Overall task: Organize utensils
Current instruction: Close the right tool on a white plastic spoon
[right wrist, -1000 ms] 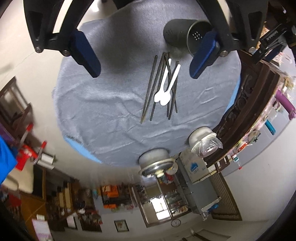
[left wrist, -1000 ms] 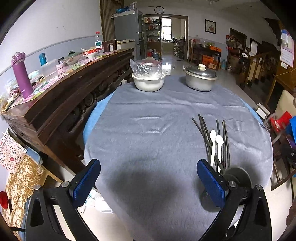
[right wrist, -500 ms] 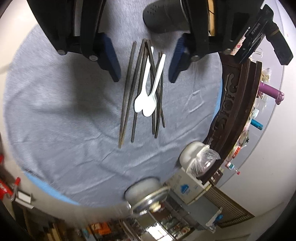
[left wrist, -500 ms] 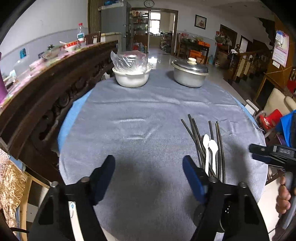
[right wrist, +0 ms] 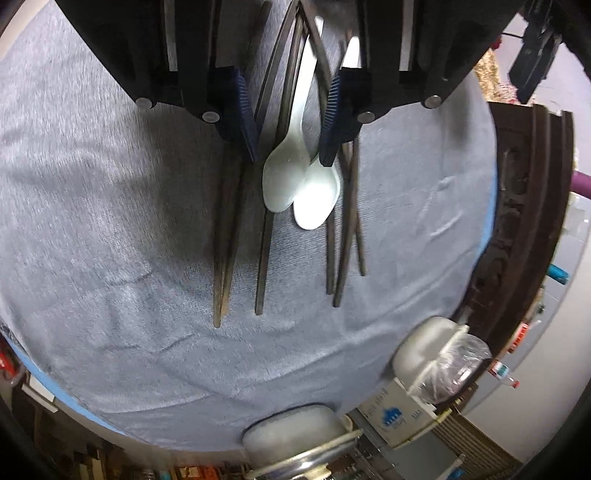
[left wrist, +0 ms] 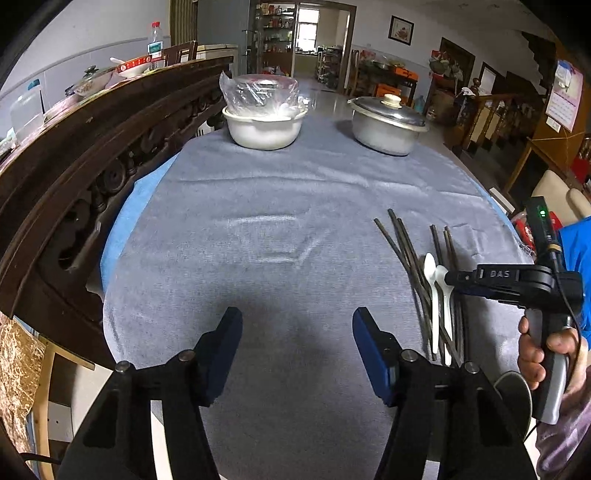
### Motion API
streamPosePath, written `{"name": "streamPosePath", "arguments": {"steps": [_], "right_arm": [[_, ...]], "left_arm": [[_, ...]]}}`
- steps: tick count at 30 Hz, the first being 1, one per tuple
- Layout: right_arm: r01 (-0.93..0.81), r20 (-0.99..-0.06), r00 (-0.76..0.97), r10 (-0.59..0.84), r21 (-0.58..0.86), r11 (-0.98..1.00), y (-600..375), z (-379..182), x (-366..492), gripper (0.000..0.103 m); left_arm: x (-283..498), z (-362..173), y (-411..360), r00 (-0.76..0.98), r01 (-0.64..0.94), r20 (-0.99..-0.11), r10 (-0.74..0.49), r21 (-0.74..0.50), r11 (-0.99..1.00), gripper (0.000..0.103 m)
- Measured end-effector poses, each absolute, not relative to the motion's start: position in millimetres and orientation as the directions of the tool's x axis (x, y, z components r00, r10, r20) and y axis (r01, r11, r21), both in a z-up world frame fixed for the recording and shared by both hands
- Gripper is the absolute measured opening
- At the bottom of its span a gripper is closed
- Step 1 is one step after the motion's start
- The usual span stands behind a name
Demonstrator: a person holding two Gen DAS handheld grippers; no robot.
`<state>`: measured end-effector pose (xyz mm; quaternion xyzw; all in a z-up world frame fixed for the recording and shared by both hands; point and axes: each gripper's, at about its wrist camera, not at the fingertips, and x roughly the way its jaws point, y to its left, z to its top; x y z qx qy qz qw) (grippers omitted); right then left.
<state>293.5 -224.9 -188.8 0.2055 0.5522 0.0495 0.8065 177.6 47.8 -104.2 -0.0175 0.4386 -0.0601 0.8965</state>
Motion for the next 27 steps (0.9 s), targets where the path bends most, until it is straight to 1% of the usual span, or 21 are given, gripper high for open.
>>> {"name": "streamPosePath", "arguments": {"steps": [2,7,11,15,18,22,27], "right_arm": [[0.139,-0.878,0.382,0.288,0.363,0.921,-221.5,-189.9,297.5,0.031],[0.113,-0.905,0.363,0.222,0.279,0.954,-209.5,-193.3,303.2,0.028],[0.107,-0.899,0.381,0.217,0.276,0.955,-210.0,-192.2,301.5,0.027],[0.109,-0.874,0.414,0.256,0.327,0.939,-221.8,-187.9,293.1,0.027],[0.095,-0.837,0.462,0.294,0.376,0.922,-233.2,-177.2,283.9,0.027],[0.091,-0.784,0.53,0.323,0.431,0.898,-256.4,-163.6,269.1,0.027],[0.104,-0.743,0.581,0.332,0.472,0.875,-281.6,-162.9,254.8,0.027]], "left_arm": [[180.3,-105.1,49.0,0.61,0.094,-0.783,-0.121,-0.08,0.992,0.063],[188.3,-106.7,48.8,0.605,0.104,-0.786,-0.128,-0.082,0.991,0.064],[194.5,-107.1,44.5,0.603,0.119,-0.785,-0.138,-0.082,0.989,0.064],[205.4,-107.7,33.4,0.594,0.152,-0.786,-0.173,-0.102,0.983,0.063],[218.6,-109.8,17.6,0.575,0.199,-0.791,-0.209,-0.113,0.973,0.064],[244.0,-113.8,-14.0,0.538,0.304,-0.793,-0.284,-0.132,0.944,0.063],[273.7,-123.6,-60.6,0.476,0.443,-0.803,-0.359,-0.134,0.886,0.063]]}}
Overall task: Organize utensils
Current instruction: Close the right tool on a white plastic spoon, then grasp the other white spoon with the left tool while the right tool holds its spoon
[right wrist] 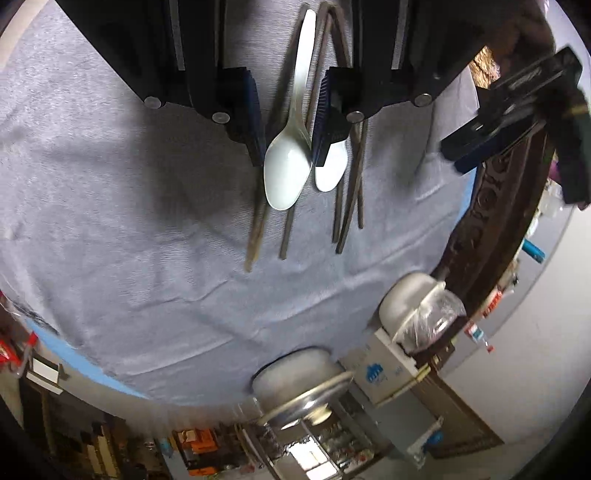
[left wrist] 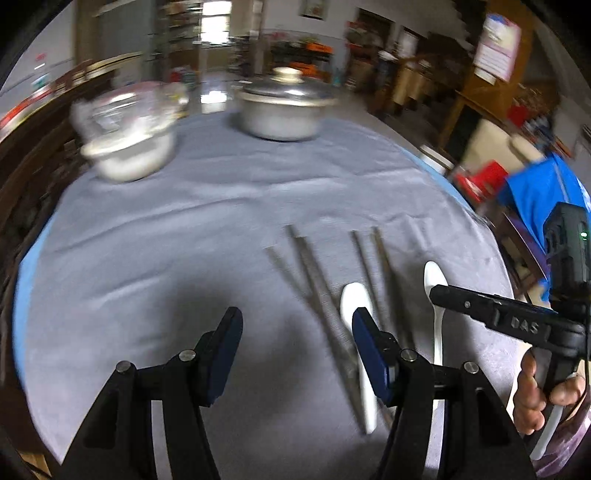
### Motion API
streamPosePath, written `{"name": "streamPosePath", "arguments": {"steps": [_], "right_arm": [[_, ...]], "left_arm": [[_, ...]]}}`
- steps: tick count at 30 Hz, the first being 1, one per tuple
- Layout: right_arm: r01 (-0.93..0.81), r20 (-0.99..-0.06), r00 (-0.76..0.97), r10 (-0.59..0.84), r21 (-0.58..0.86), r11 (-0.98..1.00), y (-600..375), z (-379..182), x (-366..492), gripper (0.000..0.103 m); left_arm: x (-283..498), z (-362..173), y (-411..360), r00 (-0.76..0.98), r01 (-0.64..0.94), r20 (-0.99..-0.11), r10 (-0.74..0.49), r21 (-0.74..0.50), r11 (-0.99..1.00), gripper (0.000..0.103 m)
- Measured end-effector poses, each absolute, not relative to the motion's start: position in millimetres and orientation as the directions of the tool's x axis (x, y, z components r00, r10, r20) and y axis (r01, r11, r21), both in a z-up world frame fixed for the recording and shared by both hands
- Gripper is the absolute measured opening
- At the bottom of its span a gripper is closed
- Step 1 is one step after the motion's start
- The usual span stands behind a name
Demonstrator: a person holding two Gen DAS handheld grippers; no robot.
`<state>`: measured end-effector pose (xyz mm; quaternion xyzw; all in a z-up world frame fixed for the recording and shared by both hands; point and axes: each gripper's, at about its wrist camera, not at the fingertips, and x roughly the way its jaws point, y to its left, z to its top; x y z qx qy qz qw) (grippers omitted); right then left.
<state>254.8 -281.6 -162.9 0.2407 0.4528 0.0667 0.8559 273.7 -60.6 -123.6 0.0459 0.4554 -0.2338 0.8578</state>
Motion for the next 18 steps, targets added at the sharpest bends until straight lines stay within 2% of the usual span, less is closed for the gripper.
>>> {"name": "streamPosePath", "arguments": {"steps": [5,12,17,18], "right_arm": [[0.128,-0.725,0.599,0.339,0.505,0.854,-300.4,-167.6,244.5,0.027],[0.149,-0.714,0.606,0.351,0.535,0.832,-319.0,-176.2,239.6,0.027],[0.167,-0.712,0.61,0.348,0.545,0.822,-329.5,-180.9,236.1,0.027],[0.172,-0.71,0.611,0.349,0.55,0.817,-331.2,-182.0,235.7,0.027]], "left_arm": [[287.3,-141.6,-100.2,0.379,0.526,-0.845,-0.378,-0.139,0.839,0.063],[297.8,-164.1,-129.1,0.311,0.555,-0.885,-0.346,-0.127,0.822,0.063],[298.3,-170.6,-138.6,0.318,0.575,-0.899,-0.299,-0.067,0.815,0.051],[298.7,-170.4,-138.9,0.316,0.578,-0.9,-0.3,-0.068,0.813,0.046]]}}
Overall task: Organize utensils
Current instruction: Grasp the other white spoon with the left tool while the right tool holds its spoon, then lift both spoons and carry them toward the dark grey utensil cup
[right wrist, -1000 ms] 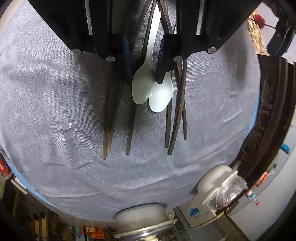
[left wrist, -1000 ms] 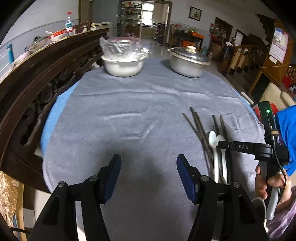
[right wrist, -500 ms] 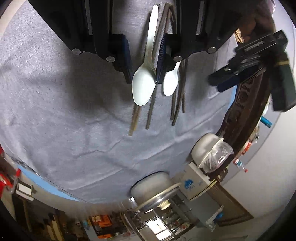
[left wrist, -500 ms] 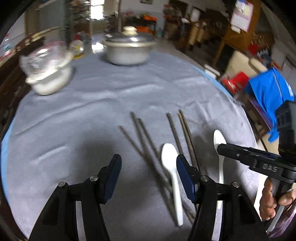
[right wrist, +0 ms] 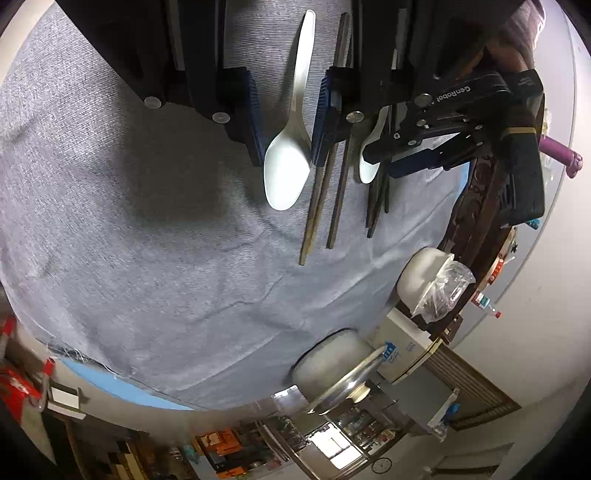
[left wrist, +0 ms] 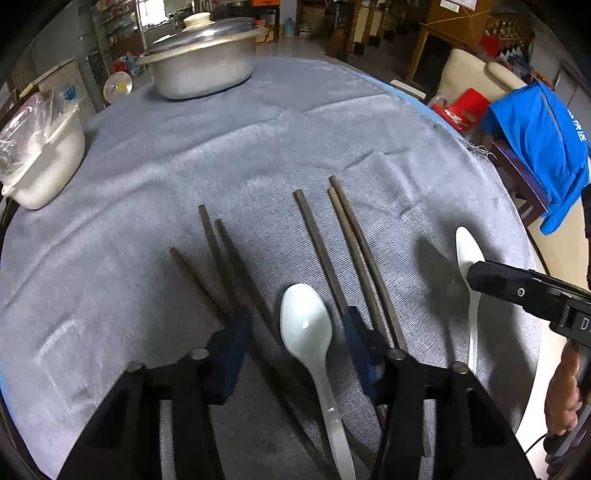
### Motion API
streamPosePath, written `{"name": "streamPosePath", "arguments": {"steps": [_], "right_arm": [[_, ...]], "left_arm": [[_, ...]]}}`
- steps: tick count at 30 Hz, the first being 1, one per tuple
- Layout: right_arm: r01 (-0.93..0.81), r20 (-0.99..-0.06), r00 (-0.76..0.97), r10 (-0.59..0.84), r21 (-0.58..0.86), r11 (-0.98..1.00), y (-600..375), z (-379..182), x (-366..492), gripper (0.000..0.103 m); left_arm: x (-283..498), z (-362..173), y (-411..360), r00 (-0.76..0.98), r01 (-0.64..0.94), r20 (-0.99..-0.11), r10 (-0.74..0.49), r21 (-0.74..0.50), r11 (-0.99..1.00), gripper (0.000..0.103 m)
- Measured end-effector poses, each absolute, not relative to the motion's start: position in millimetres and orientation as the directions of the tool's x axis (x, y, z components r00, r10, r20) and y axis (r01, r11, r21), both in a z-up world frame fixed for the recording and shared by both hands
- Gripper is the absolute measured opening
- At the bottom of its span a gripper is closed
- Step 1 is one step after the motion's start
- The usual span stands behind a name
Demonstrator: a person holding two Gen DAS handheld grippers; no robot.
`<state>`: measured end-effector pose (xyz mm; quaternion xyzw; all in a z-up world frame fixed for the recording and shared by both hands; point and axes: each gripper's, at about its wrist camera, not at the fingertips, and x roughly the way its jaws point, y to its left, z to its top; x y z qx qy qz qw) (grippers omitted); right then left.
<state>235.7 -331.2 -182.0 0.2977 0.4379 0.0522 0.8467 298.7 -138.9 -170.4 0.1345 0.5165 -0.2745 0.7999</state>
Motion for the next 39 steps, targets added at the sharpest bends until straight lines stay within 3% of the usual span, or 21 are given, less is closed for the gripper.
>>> {"name": "streamPosePath", "arguments": {"steps": [2,5,7,16,25,27,30,39], "right_arm": [[0.176,-0.707,0.612,0.354,0.559,0.81,-333.3,-183.0,234.6,0.027],[0.177,-0.701,0.618,0.356,0.565,0.806,-334.6,-182.7,231.8,0.027],[0.177,-0.699,0.62,0.356,0.566,0.805,-335.4,-182.6,228.8,0.027],[0.157,-0.69,0.632,0.353,0.56,0.813,-328.2,-175.7,221.4,0.027],[0.114,-0.644,0.68,0.349,0.564,0.818,-317.2,-155.7,212.1,0.027],[0.115,-0.647,0.679,0.347,0.561,0.82,-316.2,-156.7,211.7,0.027],[0.118,-0.649,0.674,0.354,0.568,0.815,-316.2,-159.7,211.9,0.028],[0.141,-0.657,0.666,0.353,0.575,0.806,-326.2,-169.1,211.1,0.027]], "left_arm": [[302.8,-176.3,-142.1,0.274,0.583,-0.915,-0.296,-0.087,0.808,0.028],[300.1,-178.2,-145.0,0.302,0.603,-0.907,-0.294,-0.057,0.795,0.022],[299.3,-179.4,-145.5,0.292,0.605,-0.908,-0.301,-0.068,0.793,0.007],[296.8,-175.2,-123.8,0.297,0.553,-0.881,-0.37,-0.157,0.818,0.002],[292.5,-154.0,-121.6,0.347,0.576,-0.85,-0.397,-0.141,0.805,0.002],[290.1,-155.9,-130.1,0.337,0.598,-0.86,-0.384,-0.12,0.793,0.005],[290.9,-168.3,-141.9,0.316,0.616,-0.885,-0.342,-0.083,0.783,0.021],[298.0,-182.7,-140.5,0.273,0.611,-0.888,-0.371,-0.138,0.78,0.022]]}}
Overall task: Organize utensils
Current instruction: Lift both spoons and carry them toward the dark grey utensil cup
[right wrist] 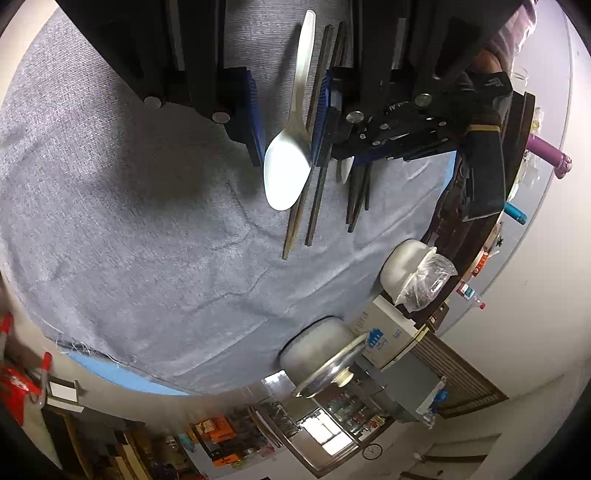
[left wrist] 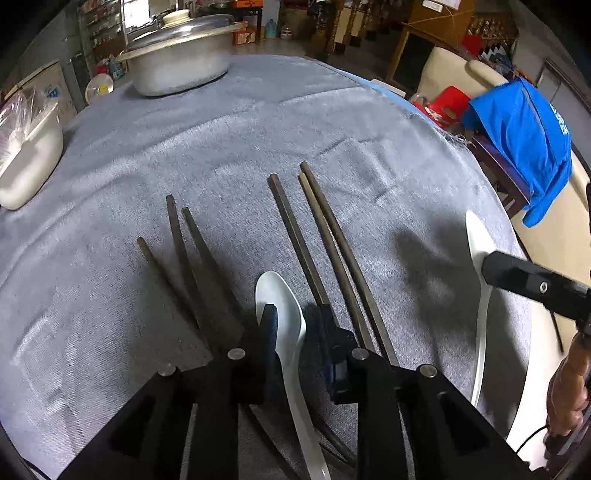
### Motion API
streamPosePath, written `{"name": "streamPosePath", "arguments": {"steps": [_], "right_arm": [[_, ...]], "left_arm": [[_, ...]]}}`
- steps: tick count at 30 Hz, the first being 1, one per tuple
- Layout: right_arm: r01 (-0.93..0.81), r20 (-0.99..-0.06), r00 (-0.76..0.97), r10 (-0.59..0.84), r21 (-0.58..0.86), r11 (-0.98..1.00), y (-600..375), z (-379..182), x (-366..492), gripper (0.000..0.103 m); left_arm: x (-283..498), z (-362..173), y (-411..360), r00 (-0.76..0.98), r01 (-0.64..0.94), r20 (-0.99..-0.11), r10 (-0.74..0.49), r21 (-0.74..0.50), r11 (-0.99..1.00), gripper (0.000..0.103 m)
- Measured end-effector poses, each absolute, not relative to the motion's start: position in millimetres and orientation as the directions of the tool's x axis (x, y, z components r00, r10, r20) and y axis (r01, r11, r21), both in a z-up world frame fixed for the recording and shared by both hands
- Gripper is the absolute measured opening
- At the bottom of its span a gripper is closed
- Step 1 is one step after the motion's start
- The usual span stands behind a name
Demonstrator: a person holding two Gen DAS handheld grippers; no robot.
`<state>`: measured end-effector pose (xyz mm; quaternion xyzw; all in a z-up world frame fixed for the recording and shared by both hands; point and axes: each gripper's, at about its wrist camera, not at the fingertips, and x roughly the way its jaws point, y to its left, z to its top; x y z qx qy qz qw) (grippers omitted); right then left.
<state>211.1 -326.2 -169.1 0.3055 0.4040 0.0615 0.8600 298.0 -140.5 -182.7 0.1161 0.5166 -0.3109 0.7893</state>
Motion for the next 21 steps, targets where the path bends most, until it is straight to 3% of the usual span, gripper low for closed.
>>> {"name": "streamPosePath", "arguments": {"steps": [7,14,21], "right_arm": [[0.136,-0.65,0.676,0.347,0.573,0.808,-326.7,-163.3,204.9,0.027],[0.1,-0.624,0.698,0.352,0.571,0.815,-316.1,-147.4,196.5,0.027],[0.002,-0.523,0.769,0.368,0.577,0.817,-294.3,-109.8,174.9,0.027]], "left_arm": [[301.7,-179.2,-135.1,0.301,0.569,-0.875,-0.378,-0.153,0.808,0.004],[290.4,-161.4,-119.0,0.382,0.538,-0.832,-0.402,-0.154,0.829,0.004],[260.7,-97.2,-83.9,0.536,0.509,-0.697,-0.476,-0.183,0.841,0.004]]}}
